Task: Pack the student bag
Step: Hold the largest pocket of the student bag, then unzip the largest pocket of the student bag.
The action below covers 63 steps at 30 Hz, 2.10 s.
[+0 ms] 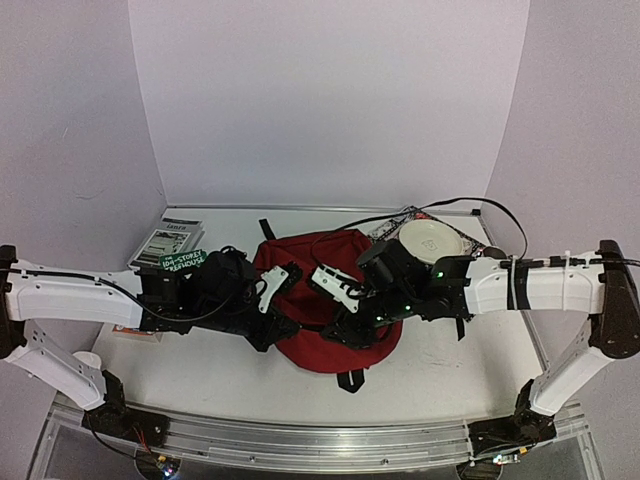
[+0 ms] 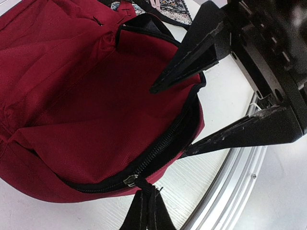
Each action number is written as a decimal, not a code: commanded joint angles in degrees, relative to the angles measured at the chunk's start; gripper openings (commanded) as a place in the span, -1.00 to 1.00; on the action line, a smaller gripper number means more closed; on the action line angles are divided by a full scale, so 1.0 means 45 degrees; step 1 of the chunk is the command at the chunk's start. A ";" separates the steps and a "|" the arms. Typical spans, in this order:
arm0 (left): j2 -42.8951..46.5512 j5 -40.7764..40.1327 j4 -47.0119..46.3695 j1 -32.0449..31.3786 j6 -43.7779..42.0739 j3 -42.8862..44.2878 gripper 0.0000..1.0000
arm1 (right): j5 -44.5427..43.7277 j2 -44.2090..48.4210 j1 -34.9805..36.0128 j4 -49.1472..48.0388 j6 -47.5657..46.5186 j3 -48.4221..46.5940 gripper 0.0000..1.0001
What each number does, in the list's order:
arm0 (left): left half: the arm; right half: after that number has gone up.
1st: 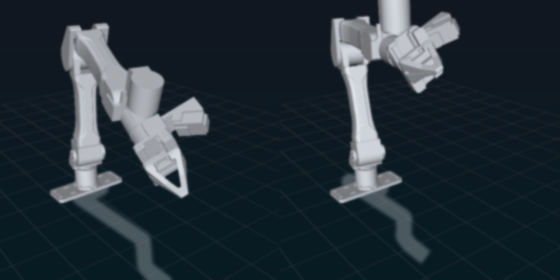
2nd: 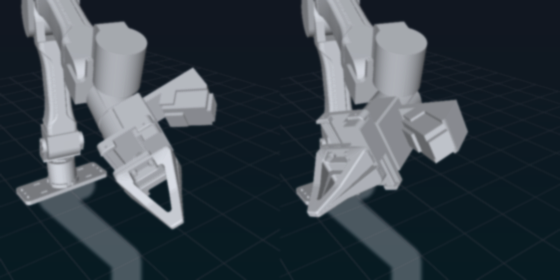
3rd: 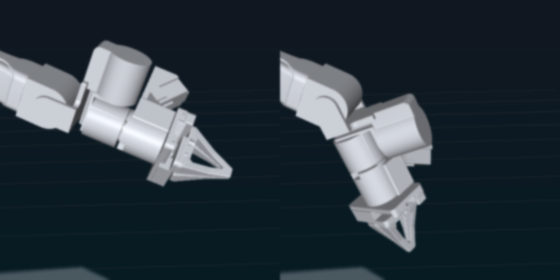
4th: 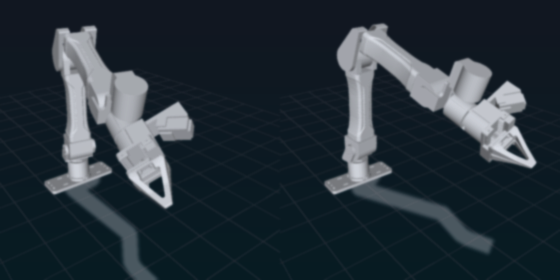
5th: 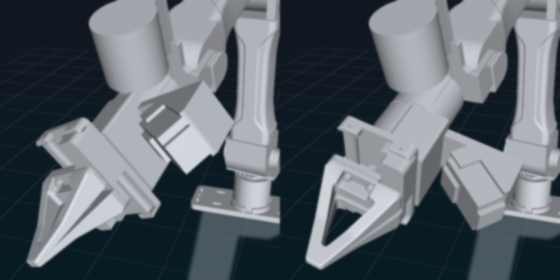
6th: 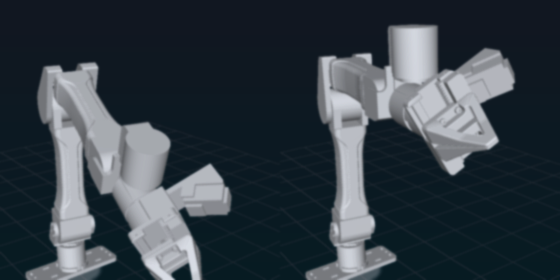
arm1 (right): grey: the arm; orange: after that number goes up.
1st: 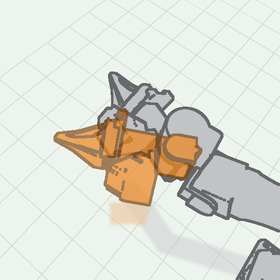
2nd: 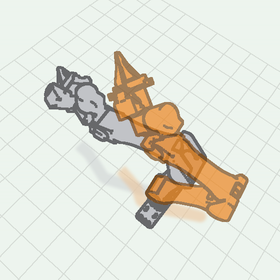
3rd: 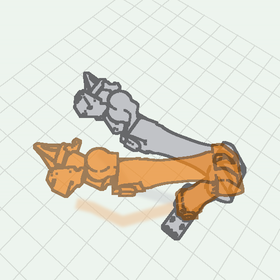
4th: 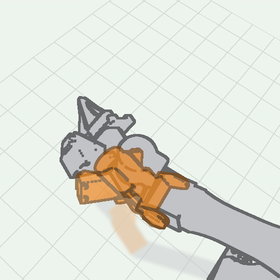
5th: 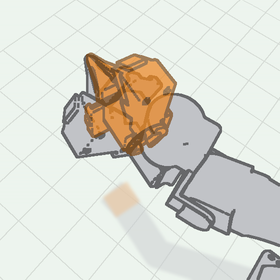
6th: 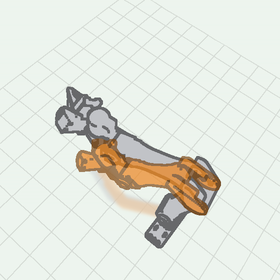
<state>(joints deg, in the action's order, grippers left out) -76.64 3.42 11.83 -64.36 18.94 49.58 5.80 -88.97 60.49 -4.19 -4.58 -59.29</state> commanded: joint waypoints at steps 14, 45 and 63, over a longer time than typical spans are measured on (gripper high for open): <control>0.0401 0.0376 -0.1007 -0.0014 -0.0085 -0.0211 -1.00 | -0.0247 -0.0752 0.0010 -0.0486 0.0427 -0.0653 0.01; -0.1507 -0.5084 0.0356 0.4445 0.1723 -0.1495 -1.00 | 0.1187 0.1657 0.0005 0.0756 0.0634 0.0198 -1.00; -0.1232 -0.4321 -0.0423 0.5024 0.1478 -0.0623 -0.01 | -0.3650 0.0559 0.0248 0.0333 -0.1043 -0.2637 -1.00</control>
<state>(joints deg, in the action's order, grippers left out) -86.59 -16.30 9.95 -41.56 25.45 44.69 -0.86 -85.36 60.62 -1.49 -4.50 -66.18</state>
